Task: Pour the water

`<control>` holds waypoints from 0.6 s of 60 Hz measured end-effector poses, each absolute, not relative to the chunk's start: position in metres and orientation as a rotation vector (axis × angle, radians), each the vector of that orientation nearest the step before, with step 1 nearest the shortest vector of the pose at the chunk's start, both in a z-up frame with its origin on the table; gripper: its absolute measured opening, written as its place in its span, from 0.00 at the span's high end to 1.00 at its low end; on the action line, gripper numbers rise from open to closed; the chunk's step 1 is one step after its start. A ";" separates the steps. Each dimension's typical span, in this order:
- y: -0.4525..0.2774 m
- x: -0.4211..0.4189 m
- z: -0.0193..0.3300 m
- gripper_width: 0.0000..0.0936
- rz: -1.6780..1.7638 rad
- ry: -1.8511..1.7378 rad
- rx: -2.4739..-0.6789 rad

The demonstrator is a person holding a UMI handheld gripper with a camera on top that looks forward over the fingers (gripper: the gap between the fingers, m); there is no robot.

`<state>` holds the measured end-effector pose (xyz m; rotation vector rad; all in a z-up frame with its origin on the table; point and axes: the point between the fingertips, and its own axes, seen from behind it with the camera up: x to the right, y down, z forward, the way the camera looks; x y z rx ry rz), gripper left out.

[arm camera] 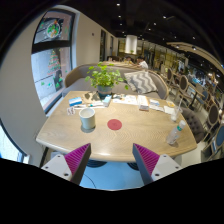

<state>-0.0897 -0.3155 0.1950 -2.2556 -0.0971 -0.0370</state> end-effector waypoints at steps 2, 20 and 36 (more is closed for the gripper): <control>-0.317 -0.082 0.193 0.09 -0.052 -0.078 -2.261; -0.306 0.090 0.138 0.08 -0.119 0.062 -2.269; -0.266 0.221 0.084 0.08 -0.140 0.186 -2.237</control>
